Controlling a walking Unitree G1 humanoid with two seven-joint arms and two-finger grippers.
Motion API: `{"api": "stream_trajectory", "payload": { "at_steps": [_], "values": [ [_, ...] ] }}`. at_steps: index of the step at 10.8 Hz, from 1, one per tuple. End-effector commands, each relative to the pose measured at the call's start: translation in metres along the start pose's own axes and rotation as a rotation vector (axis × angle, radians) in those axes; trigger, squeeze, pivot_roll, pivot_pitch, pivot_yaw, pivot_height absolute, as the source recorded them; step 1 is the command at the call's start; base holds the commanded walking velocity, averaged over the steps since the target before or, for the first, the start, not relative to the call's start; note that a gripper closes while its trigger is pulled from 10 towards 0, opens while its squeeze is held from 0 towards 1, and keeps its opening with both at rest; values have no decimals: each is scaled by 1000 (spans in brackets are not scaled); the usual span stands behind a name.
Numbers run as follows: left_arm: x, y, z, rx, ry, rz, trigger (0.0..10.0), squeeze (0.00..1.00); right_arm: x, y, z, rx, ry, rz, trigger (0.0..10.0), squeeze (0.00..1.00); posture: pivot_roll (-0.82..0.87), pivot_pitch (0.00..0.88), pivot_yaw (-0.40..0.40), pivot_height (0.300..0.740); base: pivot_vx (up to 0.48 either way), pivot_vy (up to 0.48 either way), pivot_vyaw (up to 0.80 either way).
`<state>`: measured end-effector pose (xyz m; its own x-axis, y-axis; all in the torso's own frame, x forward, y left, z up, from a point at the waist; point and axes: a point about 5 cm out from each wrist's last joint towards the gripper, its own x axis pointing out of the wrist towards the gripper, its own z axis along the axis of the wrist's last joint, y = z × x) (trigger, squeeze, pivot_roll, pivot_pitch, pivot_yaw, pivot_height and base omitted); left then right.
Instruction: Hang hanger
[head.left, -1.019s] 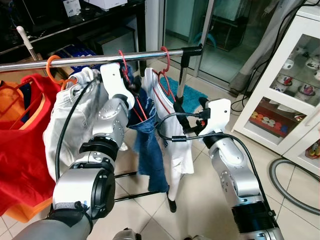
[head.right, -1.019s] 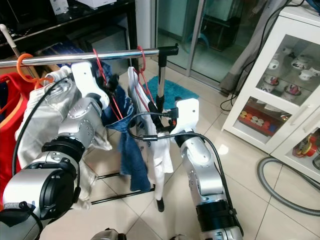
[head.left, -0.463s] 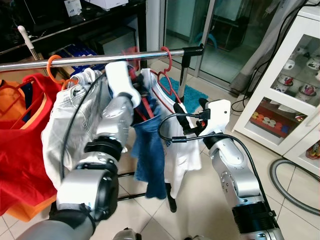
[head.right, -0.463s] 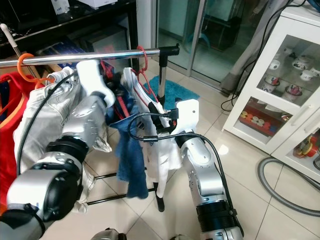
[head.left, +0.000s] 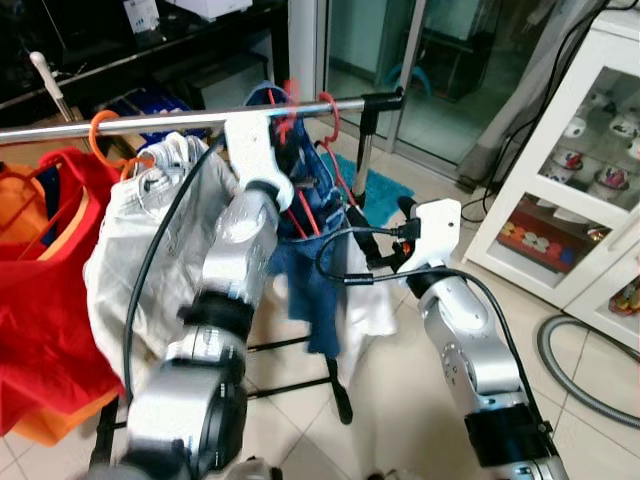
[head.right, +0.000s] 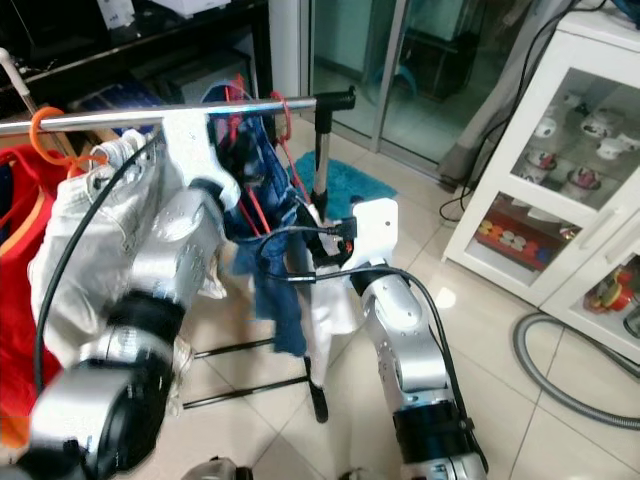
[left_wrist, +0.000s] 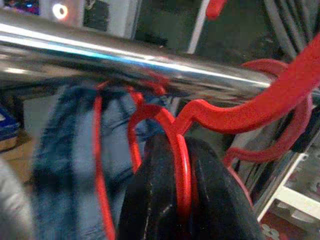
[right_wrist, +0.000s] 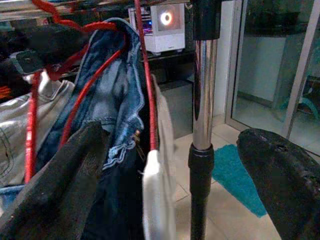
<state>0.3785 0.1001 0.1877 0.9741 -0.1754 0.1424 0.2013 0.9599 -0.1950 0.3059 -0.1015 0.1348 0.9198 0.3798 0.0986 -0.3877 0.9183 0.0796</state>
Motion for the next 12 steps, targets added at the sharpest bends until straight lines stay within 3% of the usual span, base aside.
{"api": "stream_trajectory", "payload": {
  "at_steps": [1,5,6,9,10,11,12],
  "values": [
    [-1,-7,19,11,-71,-18,0,0,0,1,-1,-8,12,5,10000,0,12,17,41,740,0,0,0],
    [-44,18,22,132,-133,96,0,0,0,-2,-2,-14,16,1,10000,0,24,2,38,740,0,0,0],
    [-56,19,24,156,-142,90,0,0,1,-4,-3,-12,19,-1,10000,0,32,0,32,740,0,0,0],
    [-69,9,15,151,-98,24,0,0,3,-9,-3,1,29,-14,10000,0,40,0,24,740,0,0,0],
    [-72,8,12,151,-73,18,7922,0,3,-10,-3,-2,33,-17,10000,0,40,0,23,740,0,0,0],
    [-75,9,8,162,-58,24,10000,0,3,-10,-4,-3,36,-20,10000,0,38,0,23,740,0,0,0],
    [-77,10,5,168,-52,25,10000,0,3,-10,-5,-2,38,-22,10000,0,38,0,23,740,0,0,0]
  ]
}}
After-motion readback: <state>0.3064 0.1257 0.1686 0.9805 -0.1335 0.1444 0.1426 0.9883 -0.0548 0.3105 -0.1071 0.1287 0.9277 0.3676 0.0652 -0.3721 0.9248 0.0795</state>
